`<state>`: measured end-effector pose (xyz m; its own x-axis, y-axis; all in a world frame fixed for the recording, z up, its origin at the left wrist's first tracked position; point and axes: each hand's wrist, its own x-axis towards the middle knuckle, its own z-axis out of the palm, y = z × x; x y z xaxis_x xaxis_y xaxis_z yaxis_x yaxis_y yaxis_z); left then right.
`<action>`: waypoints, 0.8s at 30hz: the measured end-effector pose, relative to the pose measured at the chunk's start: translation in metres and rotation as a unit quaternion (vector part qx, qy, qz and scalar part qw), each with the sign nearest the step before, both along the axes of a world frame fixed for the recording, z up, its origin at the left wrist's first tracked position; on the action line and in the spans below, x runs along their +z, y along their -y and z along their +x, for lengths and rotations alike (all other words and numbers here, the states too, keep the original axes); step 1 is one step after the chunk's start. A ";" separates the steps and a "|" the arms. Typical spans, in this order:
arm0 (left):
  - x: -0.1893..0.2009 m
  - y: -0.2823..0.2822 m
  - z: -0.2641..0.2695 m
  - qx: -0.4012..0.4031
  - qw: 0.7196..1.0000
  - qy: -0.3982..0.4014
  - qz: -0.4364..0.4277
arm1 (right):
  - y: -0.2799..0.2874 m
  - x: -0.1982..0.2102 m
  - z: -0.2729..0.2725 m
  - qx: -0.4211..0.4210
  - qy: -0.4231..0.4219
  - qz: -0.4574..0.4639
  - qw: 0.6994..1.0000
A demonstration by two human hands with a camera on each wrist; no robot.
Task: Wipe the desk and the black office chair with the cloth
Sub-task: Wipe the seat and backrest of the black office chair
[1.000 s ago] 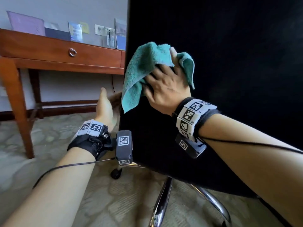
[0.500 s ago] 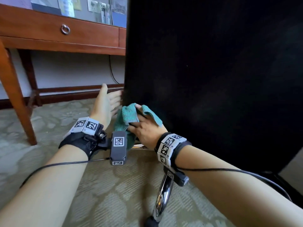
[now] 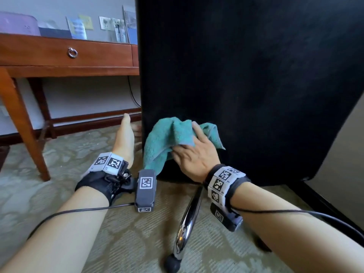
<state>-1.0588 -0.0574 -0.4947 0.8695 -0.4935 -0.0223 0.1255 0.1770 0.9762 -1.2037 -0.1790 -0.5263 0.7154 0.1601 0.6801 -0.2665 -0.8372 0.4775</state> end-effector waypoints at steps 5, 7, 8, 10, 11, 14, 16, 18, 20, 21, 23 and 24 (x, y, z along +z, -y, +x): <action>0.016 0.006 -0.028 -0.007 0.998 0.002 0.066 | 0.035 0.061 -0.050 -0.001 0.212 0.093 0.973; 0.020 0.014 -0.044 -0.017 0.996 0.008 0.088 | 0.046 0.079 -0.065 -0.012 0.267 0.145 0.953; 0.021 0.019 -0.052 -0.020 0.996 0.007 0.091 | 0.052 0.085 -0.071 -0.017 0.288 0.165 0.943; 0.023 0.030 -0.068 -0.022 0.996 -0.004 0.081 | 0.062 0.089 -0.080 -0.032 0.322 0.204 0.924; 0.024 0.034 -0.075 -0.026 0.997 -0.013 0.072 | 0.067 0.087 -0.084 -0.050 0.336 0.235 0.911; 0.023 0.042 -0.087 -0.054 0.995 -0.023 0.077 | 0.089 0.074 -0.091 -0.063 0.418 0.406 0.810; 0.022 0.044 -0.090 -0.068 0.993 -0.009 0.093 | 0.092 0.076 -0.106 -0.009 0.457 0.545 0.703; 0.022 0.045 -0.092 -0.071 0.992 0.000 0.105 | 0.100 0.071 -0.121 -0.005 0.435 0.676 0.595; 0.023 0.049 -0.097 -0.072 0.991 -0.002 0.114 | 0.105 0.064 -0.135 -0.022 0.392 0.734 0.555; 0.024 0.052 -0.100 -0.073 0.990 -0.004 0.117 | 0.110 0.058 -0.141 -0.025 0.379 0.744 0.550; 0.026 0.060 -0.108 -0.080 0.989 -0.007 0.122 | 0.115 0.054 -0.147 -0.023 0.390 0.745 0.541; 0.028 0.065 -0.112 -0.085 0.989 -0.006 0.124 | 0.118 0.052 -0.149 -0.020 0.406 0.736 0.541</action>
